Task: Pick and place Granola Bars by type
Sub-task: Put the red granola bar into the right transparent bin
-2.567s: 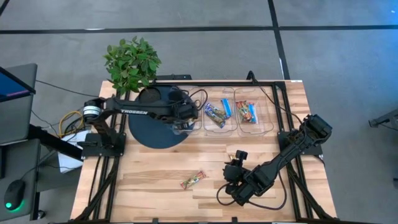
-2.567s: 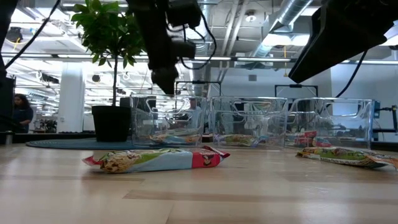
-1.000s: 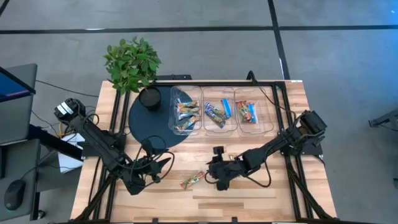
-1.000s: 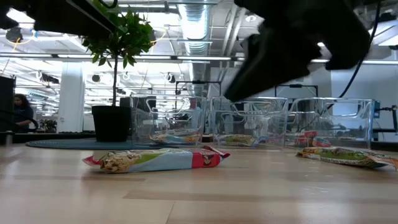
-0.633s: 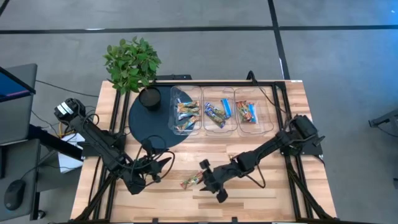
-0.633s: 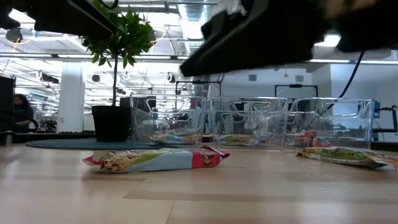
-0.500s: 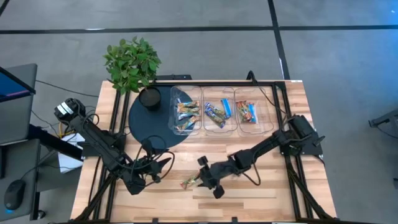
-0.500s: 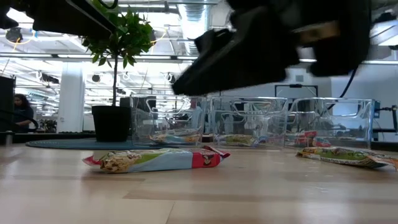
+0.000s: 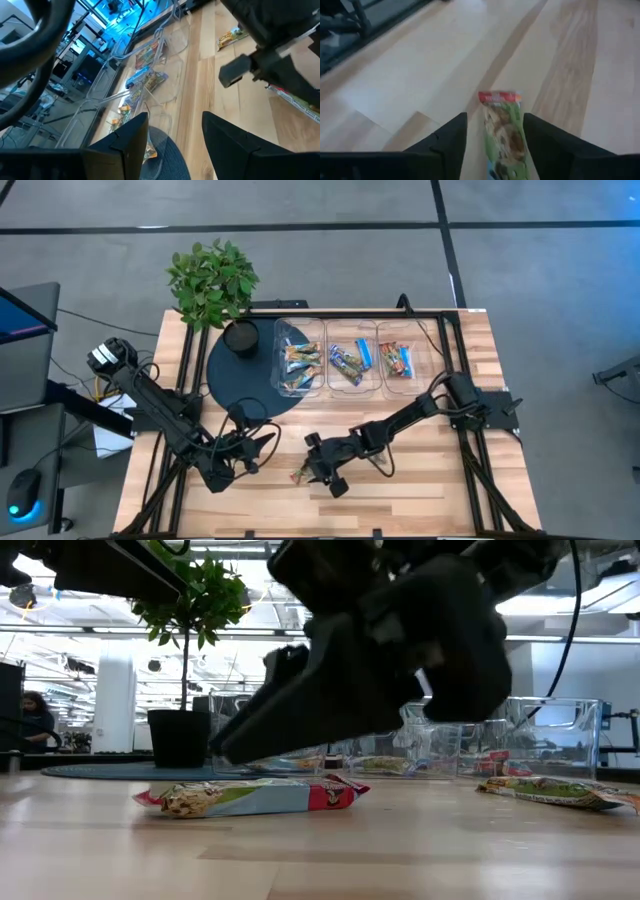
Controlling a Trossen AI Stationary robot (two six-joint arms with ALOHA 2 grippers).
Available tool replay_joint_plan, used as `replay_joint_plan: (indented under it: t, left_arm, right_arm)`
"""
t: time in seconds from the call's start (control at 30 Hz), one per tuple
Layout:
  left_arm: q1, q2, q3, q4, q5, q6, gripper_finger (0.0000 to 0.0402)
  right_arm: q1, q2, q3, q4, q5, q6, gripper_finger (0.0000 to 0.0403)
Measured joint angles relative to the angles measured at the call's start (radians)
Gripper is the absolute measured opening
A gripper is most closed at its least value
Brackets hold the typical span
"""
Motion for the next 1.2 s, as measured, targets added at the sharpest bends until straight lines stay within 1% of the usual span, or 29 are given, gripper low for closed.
replay_joint_plan:
  t: [0.13, 0.23, 0.43, 0.53, 0.7, 0.83, 1.07, 1.2]
  left_arm:
    - [0.000, 0.000, 0.000, 0.000, 0.001, -0.001, 0.0182]
    - [0.000, 0.000, 0.000, 0.000, 0.002, -0.002, 0.0182]
    - [0.000, 0.000, 0.000, 0.000, 0.006, -0.006, 0.0183]
    - [0.000, 0.000, 0.000, 0.000, 0.006, -0.006, 0.0183]
    - [0.000, 0.000, 0.000, 0.000, 0.006, -0.006, 0.0183]
    - [0.000, 0.000, 0.000, 0.000, 0.006, -0.005, 0.0183]
    - [0.000, 0.000, 0.000, -0.001, 0.000, 0.014, 0.0183]
    - [0.000, 0.000, 0.000, -0.001, 0.000, 0.017, 0.0183]
  right_arm:
    - [-0.006, 0.022, 0.021, -0.030, 0.003, -0.001, 0.0218]
    - [-0.012, 0.022, 0.031, -0.056, 0.006, 0.001, 0.0235]
    - [-0.017, 0.022, 0.031, -0.118, 0.015, 0.024, 0.0235]
    - [-0.021, 0.020, 0.031, -0.156, 0.057, 0.054, 0.0226]
    - [-0.023, 0.018, 0.033, -0.176, 0.070, 0.072, 0.0206]
    - [-0.023, 0.018, 0.033, -0.183, 0.071, 0.072, 0.0176]
    - [-0.021, 0.016, 0.032, -0.189, 0.080, 0.069, 0.0107]
    - [-0.022, 0.015, 0.031, -0.189, 0.088, 0.054, 0.0093]
